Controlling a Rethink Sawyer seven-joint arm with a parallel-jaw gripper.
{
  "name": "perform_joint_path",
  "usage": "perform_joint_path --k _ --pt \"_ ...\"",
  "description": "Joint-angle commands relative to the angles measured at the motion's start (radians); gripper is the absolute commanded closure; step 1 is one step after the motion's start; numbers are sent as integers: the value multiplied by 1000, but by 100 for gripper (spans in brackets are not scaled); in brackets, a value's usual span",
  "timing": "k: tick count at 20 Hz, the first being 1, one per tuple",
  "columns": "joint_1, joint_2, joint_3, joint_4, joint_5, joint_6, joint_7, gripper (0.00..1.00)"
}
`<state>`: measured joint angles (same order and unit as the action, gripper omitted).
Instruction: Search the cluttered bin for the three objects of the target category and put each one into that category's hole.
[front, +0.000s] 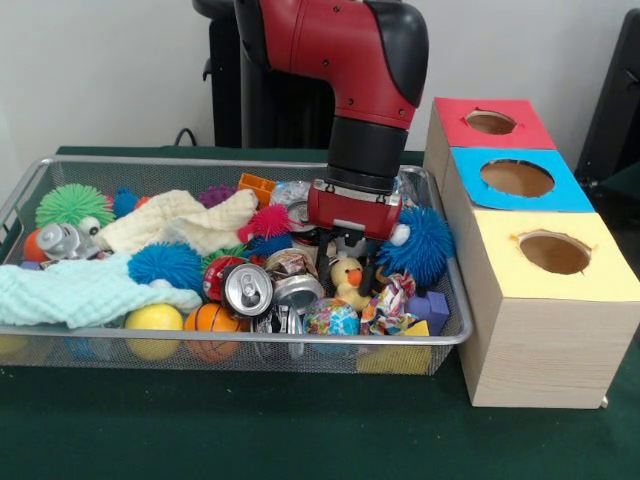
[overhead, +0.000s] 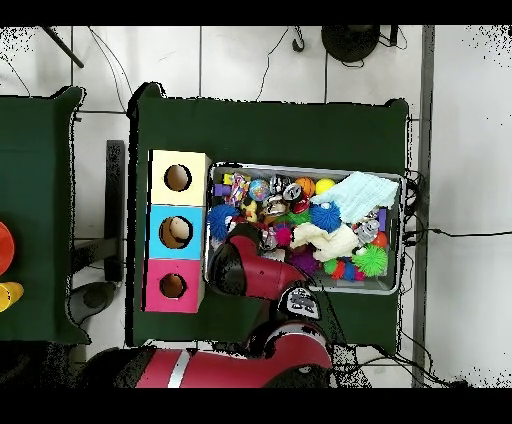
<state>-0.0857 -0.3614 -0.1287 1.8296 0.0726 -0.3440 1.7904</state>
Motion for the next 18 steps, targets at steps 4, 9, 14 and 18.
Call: perform_joint_path --k 4,9,14,18 --pt "-42 141 136 24 -43 151 131 0" --pt "-48 140 142 24 -41 177 122 100" --pt "-50 129 148 39 -36 182 130 100" --pt "-49 90 151 72 -33 211 132 100"
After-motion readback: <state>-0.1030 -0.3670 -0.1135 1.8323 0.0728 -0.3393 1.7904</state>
